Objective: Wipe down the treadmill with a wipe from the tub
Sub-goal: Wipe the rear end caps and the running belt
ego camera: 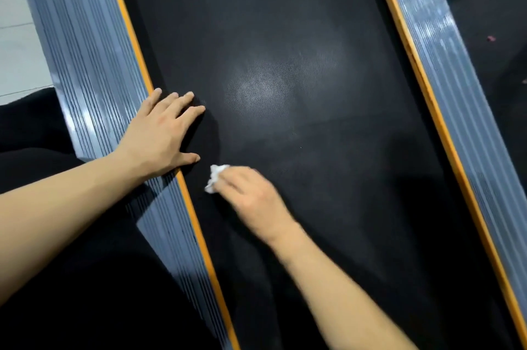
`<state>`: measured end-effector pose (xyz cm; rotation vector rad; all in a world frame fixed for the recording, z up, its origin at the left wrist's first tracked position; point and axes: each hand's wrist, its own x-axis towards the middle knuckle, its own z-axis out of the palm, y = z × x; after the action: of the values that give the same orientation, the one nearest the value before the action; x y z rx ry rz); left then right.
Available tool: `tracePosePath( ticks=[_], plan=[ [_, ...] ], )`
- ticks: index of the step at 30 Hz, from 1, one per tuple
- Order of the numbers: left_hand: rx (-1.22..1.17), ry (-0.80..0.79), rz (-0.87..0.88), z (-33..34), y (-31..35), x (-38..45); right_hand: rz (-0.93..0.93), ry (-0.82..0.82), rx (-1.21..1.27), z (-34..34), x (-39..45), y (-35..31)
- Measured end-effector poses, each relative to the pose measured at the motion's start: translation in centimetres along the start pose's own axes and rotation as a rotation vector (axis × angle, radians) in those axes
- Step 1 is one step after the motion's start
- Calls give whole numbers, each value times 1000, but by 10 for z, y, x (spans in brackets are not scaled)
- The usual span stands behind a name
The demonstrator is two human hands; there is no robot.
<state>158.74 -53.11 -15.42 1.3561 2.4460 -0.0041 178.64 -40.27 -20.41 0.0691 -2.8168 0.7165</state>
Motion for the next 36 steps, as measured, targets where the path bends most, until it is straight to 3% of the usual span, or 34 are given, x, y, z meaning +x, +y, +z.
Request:
tracePosePath(
  ticks=[1,3,4,6,8,9,11,15,17,18,20,23,25,27,29,31,33,36],
  plan=[
    [-7,-1,-2,0,-1,1,78,3,29,-38,13,9],
    [-19,-8,-3,0,-3,1,352,15,-248,-90,12,73],
    [-22,-9,-7,-1,-4,1,478,89,-379,-110,4,114],
    [-27,-4,-12,0,-3,2,818,353,-376,-143,-14,182],
    [-33,-8,-12,0,-2,3,977,541,-377,-146,-16,184],
    [-37,-6,-11,0,-2,3,964,581,-327,-133,-4,168],
    [-42,5,-11,0,-4,2,670,527,-166,-91,27,114],
    [-12,25,-14,3,-11,1,95,97,51,-7,42,-23],
    [-1,31,-4,2,-13,3,-26,19,34,-4,31,-14],
    [11,28,9,0,-14,4,-45,68,-12,-17,31,13],
    [37,47,48,-5,-20,10,142,194,-165,-59,27,85],
    [68,99,89,-11,-38,20,713,438,-376,-127,1,190],
    [63,87,108,-13,-47,23,952,520,-408,-146,-17,221],
    [48,78,112,-12,-49,22,1064,584,-355,-139,-15,221],
    [32,94,75,-8,-43,20,967,644,-303,-121,7,202],
    [11,103,25,-7,-35,21,666,617,-213,-91,36,169],
    [1,97,1,-7,-32,21,417,503,-117,-48,68,119],
    [19,63,23,-4,-38,16,204,324,-49,4,107,29]
  ],
)
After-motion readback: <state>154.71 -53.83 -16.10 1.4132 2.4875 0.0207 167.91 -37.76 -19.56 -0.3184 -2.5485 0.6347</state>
